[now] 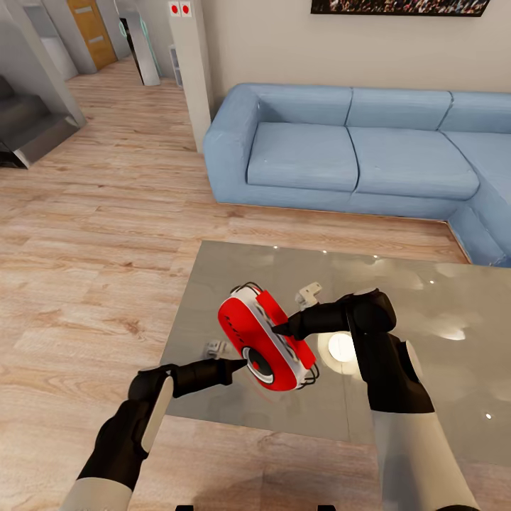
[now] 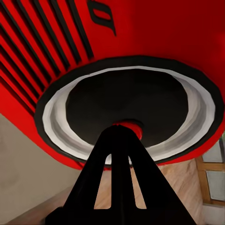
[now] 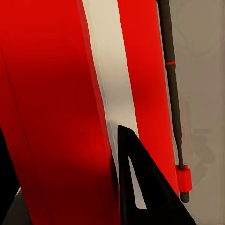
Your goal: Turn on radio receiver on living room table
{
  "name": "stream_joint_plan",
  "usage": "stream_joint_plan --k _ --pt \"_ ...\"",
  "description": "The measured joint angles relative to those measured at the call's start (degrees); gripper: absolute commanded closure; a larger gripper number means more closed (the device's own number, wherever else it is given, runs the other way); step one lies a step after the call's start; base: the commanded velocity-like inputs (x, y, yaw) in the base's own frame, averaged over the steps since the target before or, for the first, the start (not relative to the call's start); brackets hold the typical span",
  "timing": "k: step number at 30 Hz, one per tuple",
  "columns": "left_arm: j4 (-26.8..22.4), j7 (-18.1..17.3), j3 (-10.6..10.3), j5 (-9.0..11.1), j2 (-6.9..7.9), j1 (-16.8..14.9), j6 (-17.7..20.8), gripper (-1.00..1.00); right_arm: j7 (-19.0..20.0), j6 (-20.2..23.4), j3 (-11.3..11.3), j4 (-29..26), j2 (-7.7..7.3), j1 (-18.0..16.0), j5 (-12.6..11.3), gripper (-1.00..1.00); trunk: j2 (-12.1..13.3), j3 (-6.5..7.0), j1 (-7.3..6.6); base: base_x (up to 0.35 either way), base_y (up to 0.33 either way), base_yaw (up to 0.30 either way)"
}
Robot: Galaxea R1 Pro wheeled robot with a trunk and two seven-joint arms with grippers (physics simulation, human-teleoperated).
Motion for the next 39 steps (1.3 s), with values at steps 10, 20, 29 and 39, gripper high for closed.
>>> stream_joint_plan --k 10,20,29,39 --pt "2.4 0.1 0.0 0.0 -0.17 -0.1 -1.4 1.00 -0.1 0.0 1.5 0.0 0.05 0.3 0.1 1.00 0.0 0.00 0.00 0.000 0.000 0.000" --pt "5.8 0.1 0.0 0.0 -0.69 -0.1 -3.7 1.00 -0.1 0.0 1.8 0.1 0.05 0.3 0.2 1.00 0.0 0.00 0.00 0.000 0.000 0.000" --pt "7.2 0.1 0.0 -0.4 -1.68 -0.1 -6.0 1.00 -0.1 -0.3 1.7 0.1 -0.07 0.3 0.5 1.00 0.0 0.00 0.00 0.000 0.000 0.000" --pt "4.1 -0.3 -0.1 0.2 -1.82 -0.1 -5.4 1.00 -1.3 0.0 1.8 0.6 -0.18 0.2 1.0 1.00 0.0 0.00 0.00 0.000 0.000 0.000"
